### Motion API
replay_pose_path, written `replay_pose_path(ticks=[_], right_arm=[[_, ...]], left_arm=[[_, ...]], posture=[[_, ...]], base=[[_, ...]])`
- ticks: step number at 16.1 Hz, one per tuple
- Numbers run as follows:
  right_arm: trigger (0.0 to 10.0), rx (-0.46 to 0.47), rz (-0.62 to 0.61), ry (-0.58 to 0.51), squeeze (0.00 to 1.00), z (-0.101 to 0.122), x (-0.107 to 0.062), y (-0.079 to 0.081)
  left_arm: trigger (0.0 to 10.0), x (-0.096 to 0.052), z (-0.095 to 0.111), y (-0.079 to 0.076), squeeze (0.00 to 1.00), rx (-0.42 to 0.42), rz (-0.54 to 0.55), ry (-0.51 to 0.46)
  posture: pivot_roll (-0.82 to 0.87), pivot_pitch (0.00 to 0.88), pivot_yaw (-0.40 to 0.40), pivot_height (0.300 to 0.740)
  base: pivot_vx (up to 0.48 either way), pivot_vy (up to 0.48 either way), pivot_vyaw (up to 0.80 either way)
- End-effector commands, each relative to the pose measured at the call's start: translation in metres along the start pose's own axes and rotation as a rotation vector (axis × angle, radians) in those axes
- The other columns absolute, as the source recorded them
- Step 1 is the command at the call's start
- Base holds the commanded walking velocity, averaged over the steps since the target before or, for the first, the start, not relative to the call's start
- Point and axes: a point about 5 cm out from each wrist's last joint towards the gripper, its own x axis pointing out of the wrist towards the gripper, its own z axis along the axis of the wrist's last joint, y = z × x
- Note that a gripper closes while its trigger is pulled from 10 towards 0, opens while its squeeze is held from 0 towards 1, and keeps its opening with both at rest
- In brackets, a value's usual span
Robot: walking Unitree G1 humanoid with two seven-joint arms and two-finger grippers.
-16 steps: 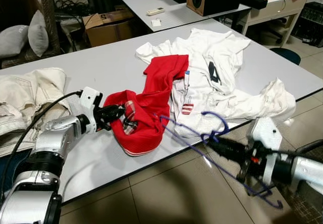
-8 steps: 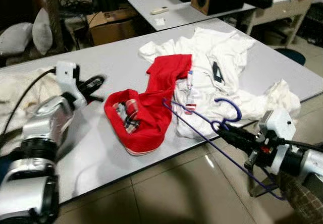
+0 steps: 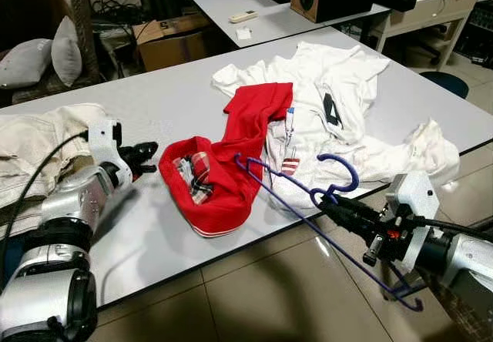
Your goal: Hang hanger
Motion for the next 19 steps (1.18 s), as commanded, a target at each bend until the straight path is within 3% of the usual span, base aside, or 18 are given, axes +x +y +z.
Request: replay_pose_path(ticks=[1,3,5,6,7,8,9,15,18,19], right_arm=[[10.0,-0.018,0.024,-0.019,0.00,0.006,0.001,0.005],[10.0,-0.023,0.028,-0.013,0.00,0.006,0.002,0.004],[10.0,-0.024,0.029,-0.012,0.00,0.006,0.003,0.004],[10.0,-0.024,0.032,-0.014,0.00,0.006,0.003,0.004],[10.0,-0.024,0.032,-0.013,0.00,0.006,0.003,0.005],[10.0,-0.023,0.031,-0.014,0.00,0.006,0.004,0.004],[10.0,-0.022,0.031,-0.013,0.00,0.006,0.004,0.004],[10.0,-0.015,0.050,-0.011,0.00,0.005,0.006,0.007],[10.0,-0.012,0.063,-0.010,0.00,0.005,0.006,0.008],[10.0,-0.013,0.066,-0.008,0.00,0.005,0.006,0.008]], left_arm=[[0.0,0.000,0.000,0.001,0.00,0.004,0.009,0.003],[0.0,0.003,-0.005,-0.005,0.00,0.090,-0.008,0.018],[0.0,0.004,-0.005,-0.005,0.00,0.067,0.009,0.024],[0.0,0.005,-0.007,-0.003,0.00,-0.010,0.047,0.047],[2.5,0.005,-0.008,-0.004,0.00,-0.030,0.036,0.049],[8.0,0.006,-0.008,-0.005,0.00,-0.018,0.037,0.055],[10.0,0.006,-0.008,-0.006,1.00,0.032,0.016,0.052],[10.0,0.011,-0.010,-0.011,1.00,-0.097,-0.012,0.020],[10.0,0.015,-0.019,-0.017,1.00,-0.085,-0.014,0.054],[10.0,0.016,-0.025,-0.015,1.00,-0.035,0.031,0.091]], posture=[[-0.03,0.000,0.127,0.740],[-0.03,0.000,0.126,0.740],[-0.03,0.000,0.126,0.740],[-0.03,0.000,0.124,0.740],[-0.03,0.000,0.124,0.740],[-0.02,0.000,0.122,0.740],[-0.02,0.000,0.122,0.740],[-0.03,0.000,0.122,0.740],[-0.02,0.000,0.119,0.740],[-0.03,0.000,0.118,0.740]], base=[[0.000,0.000,0.00],[0.000,0.000,0.00],[0.000,0.000,0.00],[0.000,0.000,0.00],[0.000,0.000,0.00],[0.000,0.000,0.00],[0.000,0.000,0.00],[0.000,0.000,0.00],[0.000,0.000,0.00],[0.000,0.000,0.00]])
